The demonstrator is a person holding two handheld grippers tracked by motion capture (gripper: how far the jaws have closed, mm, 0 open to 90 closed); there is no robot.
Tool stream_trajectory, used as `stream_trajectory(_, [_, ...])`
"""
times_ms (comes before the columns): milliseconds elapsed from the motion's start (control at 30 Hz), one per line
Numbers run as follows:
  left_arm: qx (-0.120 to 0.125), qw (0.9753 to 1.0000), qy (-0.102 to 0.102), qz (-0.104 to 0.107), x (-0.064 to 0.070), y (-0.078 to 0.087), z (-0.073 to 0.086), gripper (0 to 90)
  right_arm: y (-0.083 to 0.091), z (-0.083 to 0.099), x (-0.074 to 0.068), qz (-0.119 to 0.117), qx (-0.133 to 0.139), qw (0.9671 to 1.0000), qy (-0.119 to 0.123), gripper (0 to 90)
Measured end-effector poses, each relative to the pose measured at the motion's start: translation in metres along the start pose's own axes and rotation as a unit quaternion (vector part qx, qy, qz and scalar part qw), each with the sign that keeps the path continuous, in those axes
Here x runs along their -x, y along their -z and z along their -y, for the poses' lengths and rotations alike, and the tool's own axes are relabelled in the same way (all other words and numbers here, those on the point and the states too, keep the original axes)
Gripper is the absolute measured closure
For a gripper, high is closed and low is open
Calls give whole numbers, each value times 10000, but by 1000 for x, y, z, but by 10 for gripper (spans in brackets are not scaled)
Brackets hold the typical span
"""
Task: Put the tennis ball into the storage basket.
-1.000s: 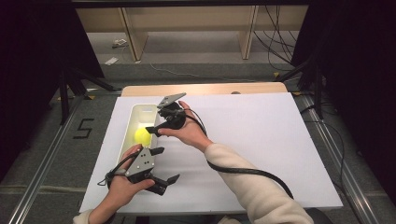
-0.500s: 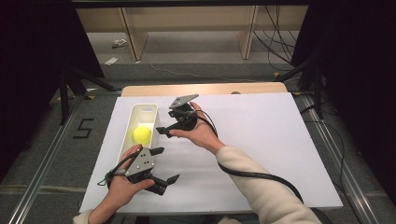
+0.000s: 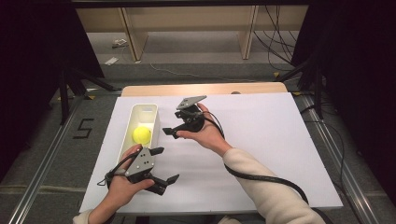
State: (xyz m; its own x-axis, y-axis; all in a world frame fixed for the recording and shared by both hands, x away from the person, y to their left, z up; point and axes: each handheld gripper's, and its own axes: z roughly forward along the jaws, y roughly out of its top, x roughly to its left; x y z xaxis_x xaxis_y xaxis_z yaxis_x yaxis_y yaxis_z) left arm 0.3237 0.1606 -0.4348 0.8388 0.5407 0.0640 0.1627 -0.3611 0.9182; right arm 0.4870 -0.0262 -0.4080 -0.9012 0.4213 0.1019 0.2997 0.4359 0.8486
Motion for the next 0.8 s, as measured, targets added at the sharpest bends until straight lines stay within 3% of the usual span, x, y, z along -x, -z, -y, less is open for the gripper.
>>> stream_trajectory(800, [-2,10000,4,-10,0,0,0,0,45,26,12,246,217,9991,-259,157])
